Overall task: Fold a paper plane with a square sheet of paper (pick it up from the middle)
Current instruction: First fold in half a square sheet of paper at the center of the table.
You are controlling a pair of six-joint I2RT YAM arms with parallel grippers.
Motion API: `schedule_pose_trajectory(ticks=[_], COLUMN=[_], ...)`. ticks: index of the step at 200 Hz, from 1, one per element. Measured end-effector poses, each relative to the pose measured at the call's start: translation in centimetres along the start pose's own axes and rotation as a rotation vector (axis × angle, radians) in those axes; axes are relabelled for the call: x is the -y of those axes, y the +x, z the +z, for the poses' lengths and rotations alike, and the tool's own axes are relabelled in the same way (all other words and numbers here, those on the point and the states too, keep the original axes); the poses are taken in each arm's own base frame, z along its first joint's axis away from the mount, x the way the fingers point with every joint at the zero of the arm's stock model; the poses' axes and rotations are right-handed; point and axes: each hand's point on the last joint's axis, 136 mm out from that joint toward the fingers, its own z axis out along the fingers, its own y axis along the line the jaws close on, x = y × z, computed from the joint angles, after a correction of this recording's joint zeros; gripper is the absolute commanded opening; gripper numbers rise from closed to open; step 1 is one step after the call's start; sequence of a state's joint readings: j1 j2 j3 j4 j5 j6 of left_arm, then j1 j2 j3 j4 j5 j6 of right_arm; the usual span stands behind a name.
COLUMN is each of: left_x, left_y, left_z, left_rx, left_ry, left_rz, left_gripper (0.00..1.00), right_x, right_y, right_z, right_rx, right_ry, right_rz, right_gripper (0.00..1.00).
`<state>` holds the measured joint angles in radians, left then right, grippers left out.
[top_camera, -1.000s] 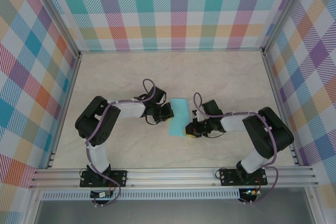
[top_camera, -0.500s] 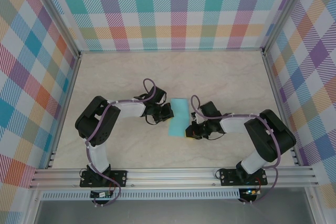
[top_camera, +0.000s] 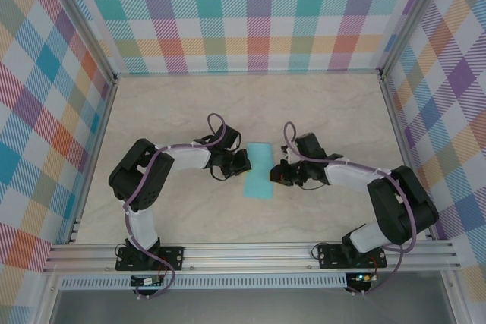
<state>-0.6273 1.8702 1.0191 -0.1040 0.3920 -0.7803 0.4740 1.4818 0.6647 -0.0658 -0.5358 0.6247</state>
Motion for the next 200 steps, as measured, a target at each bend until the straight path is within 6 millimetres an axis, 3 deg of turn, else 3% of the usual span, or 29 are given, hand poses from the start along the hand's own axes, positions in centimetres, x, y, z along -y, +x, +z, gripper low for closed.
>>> schedule_pose_trajectory(ticks=[21, 39, 74, 109, 164, 200], left_x=[0.0, 0.1, 0.0, 0.0, -0.1, -0.1], left_y=[0.0, 0.0, 0.0, 0.1, 0.1, 0.1], left_z=[0.0, 0.0, 0.0, 0.0, 0.0, 0.0], left_rx=[0.0, -0.001, -0.004, -0.008, -0.009, -0.01], left_ry=[0.0, -0.001, -0.007, -0.011, -0.012, -0.012], left_rz=[0.005, 0.005, 0.005, 0.006, 0.01, 0.009], left_gripper=[0.0, 0.0, 0.0, 0.0, 0.0, 0.0], right_x=[-0.5, -0.3, 2.2, 4.2, 3.5, 0.2], right_y=[-3.0, -4.4, -3.8, -3.3, -3.3, -6.5], right_z=[-0.2, 0.7, 2.9, 3.7, 2.8, 1.4], right_rx=[0.044, 0.039, -0.016, -0.032, -0.042, 0.019], right_ry=[-0.029, -0.032, 0.01, 0.069, 0.071, 0.022], right_rz=[0.012, 0.02, 0.064, 0.076, 0.078, 0.007], right_gripper=[0.07, 0.07, 0.07, 0.08, 0.09, 0.08])
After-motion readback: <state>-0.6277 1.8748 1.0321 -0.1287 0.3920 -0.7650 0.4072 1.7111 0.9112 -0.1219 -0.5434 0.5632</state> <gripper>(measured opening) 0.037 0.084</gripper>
